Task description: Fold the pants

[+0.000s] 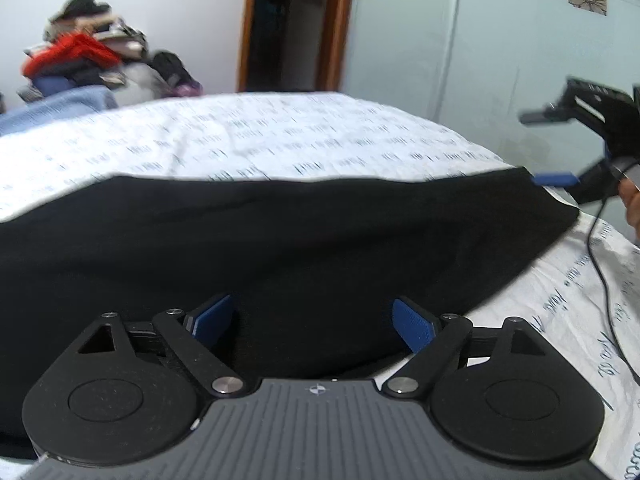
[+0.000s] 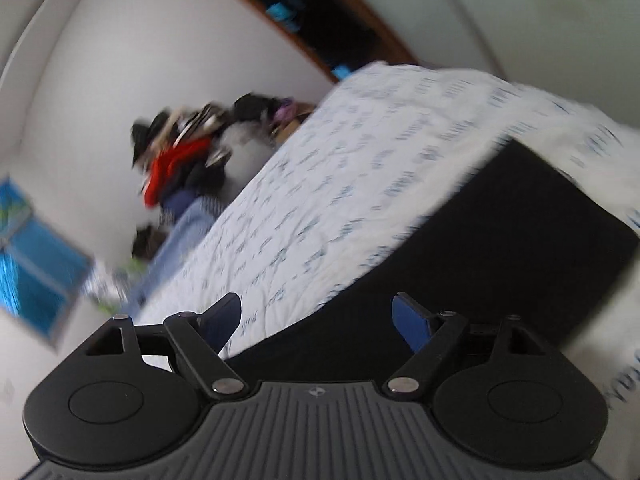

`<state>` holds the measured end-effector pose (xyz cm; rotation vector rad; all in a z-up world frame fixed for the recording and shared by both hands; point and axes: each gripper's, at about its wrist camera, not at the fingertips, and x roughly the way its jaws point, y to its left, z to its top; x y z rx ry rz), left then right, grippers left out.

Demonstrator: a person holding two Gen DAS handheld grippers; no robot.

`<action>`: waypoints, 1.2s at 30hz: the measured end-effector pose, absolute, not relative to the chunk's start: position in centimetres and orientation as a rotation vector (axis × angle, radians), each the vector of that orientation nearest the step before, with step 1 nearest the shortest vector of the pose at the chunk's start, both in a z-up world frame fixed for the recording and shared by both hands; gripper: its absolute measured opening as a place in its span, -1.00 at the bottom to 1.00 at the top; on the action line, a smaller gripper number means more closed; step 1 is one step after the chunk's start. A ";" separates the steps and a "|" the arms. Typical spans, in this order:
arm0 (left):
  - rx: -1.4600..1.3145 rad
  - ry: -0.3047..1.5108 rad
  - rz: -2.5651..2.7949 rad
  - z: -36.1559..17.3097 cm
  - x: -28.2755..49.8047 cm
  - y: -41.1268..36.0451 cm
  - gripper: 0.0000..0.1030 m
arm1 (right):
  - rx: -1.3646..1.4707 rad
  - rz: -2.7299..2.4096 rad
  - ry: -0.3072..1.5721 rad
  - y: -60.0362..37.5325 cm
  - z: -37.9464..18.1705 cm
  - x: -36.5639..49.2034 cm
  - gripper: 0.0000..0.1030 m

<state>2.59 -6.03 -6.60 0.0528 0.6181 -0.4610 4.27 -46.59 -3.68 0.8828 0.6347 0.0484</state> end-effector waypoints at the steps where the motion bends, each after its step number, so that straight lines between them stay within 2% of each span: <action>1: 0.062 0.608 -0.458 -6.0 2.5 -5.9 0.70 | 0.914 0.032 0.641 -47.1 -4.1 4.4 0.62; 6: 0.081 0.578 -0.386 -3.0 5.7 -4.5 0.77 | 0.931 0.090 0.652 -46.6 -4.3 7.3 0.62; 9: 0.067 0.673 -0.261 -3.4 10.5 -3.3 0.73 | 0.861 0.103 0.694 -44.8 -4.3 10.0 0.62; 10: 0.039 0.729 -0.241 -3.7 12.1 -2.9 0.65 | 0.843 0.114 0.734 -44.2 -4.6 10.8 0.62; 15: -0.008 0.819 -0.293 -5.2 17.1 -2.3 0.68 | 0.748 0.128 0.914 -41.7 -7.8 13.3 0.61; 16: 0.011 0.838 -0.277 -5.9 18.0 -2.4 0.69 | 0.748 0.148 0.874 -41.7 -8.2 12.9 0.67; 17: 0.025 0.834 -0.257 -6.5 18.7 -2.4 0.74 | 0.762 0.163 0.854 -41.8 -8.5 12.5 0.68; 19: 0.055 0.807 -0.233 -7.3 19.4 -2.4 0.96 | 0.785 0.173 0.843 -42.0 -8.5 12.1 0.68; 20: 0.062 0.808 -0.228 -7.6 19.8 -2.5 0.98 | 0.789 0.180 0.838 -42.1 -8.5 11.8 0.68; 29: 0.049 0.757 -0.176 -7.6 21.3 -2.4 0.99 | 0.719 0.184 0.829 -41.5 -8.4 11.8 0.68; 33: 0.009 0.738 -0.168 -5.0 18.3 -0.7 0.94 | 0.791 0.136 0.825 -42.2 -7.5 10.7 0.68; 36: -0.055 0.697 -0.200 -3.9 14.7 1.4 0.99 | 0.875 0.142 0.705 -43.8 -6.0 7.7 0.69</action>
